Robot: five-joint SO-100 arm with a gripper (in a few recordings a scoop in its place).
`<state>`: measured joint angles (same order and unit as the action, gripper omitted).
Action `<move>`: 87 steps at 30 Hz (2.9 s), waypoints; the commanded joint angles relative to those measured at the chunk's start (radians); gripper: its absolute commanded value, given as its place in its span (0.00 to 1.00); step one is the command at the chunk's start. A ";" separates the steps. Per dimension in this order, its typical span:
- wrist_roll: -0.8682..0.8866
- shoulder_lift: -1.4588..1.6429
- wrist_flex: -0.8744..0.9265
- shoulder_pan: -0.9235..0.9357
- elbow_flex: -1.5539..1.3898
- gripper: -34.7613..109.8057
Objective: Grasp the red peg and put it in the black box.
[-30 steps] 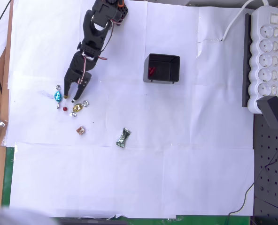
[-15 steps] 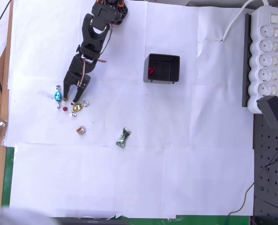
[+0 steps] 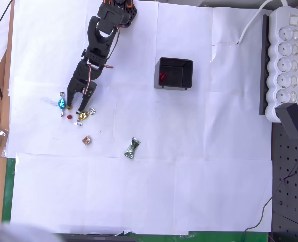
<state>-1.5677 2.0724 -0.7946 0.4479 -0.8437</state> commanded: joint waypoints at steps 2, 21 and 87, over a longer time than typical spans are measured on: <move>-0.006 0.002 -0.018 0.017 -0.075 0.32; -0.018 0.034 -0.018 0.028 -0.112 0.32; -0.058 0.158 -0.017 0.046 -0.259 0.30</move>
<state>-1.6061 2.2243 -0.7961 0.4740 -1.0492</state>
